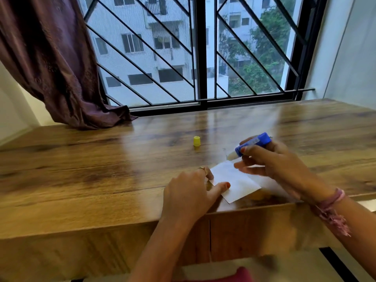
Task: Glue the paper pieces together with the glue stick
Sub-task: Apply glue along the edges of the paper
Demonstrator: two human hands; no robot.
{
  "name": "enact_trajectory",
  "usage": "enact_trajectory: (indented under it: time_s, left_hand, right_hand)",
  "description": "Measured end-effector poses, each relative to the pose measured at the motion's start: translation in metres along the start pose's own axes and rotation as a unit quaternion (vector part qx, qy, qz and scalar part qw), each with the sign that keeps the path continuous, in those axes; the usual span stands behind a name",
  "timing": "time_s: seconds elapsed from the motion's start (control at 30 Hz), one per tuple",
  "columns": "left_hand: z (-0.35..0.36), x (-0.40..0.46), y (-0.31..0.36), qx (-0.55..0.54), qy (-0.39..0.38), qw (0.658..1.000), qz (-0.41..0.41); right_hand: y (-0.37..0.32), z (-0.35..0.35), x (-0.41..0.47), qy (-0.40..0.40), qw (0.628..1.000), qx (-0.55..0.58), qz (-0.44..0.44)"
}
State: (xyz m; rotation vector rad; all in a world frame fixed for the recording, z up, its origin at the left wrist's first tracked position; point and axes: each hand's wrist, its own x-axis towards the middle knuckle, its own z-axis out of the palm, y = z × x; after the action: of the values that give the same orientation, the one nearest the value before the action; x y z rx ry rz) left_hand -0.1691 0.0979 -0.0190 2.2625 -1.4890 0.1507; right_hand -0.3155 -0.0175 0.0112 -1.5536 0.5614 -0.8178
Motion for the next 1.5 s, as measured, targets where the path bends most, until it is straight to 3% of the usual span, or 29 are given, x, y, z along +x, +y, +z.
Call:
enact_trajectory:
  time_s: [0.1, 0.3, 0.47, 0.7, 0.9, 1.13, 1.5]
  left_hand:
    - [-0.006, 0.009, -0.008, -0.044, -0.051, 0.998, 0.001]
    - [-0.017, 0.023, -0.024, -0.089, -0.126, 0.988, 0.028]
    - [-0.015, 0.026, -0.031, -0.109, -0.125, 0.985, 0.042]
    - [-0.016, 0.019, -0.028, -0.053, -0.113, 0.99, 0.067]
    - [-0.02, 0.017, -0.024, -0.031, -0.118, 0.989, 0.086]
    - [-0.015, 0.019, -0.028, -0.042, -0.113, 0.99, 0.08]
    - [-0.017, 0.018, -0.024, -0.007, -0.127, 0.988, 0.084]
  right_hand:
    - [-0.006, -0.018, 0.011, 0.036, 0.999, -0.023, -0.018]
    - [0.012, -0.035, 0.014, -0.016, 0.997, -0.071, 0.018]
    - [0.019, -0.036, 0.019, -0.009, 0.993, -0.121, -0.009]
    - [0.023, -0.034, 0.028, 0.0, 0.973, -0.218, -0.072]
    - [0.027, -0.035, 0.032, -0.011, 0.969, -0.238, -0.073]
    - [0.027, -0.036, 0.032, -0.018, 0.98, -0.182, -0.078]
    - [0.022, -0.035, 0.026, -0.061, 0.964, -0.245, -0.084]
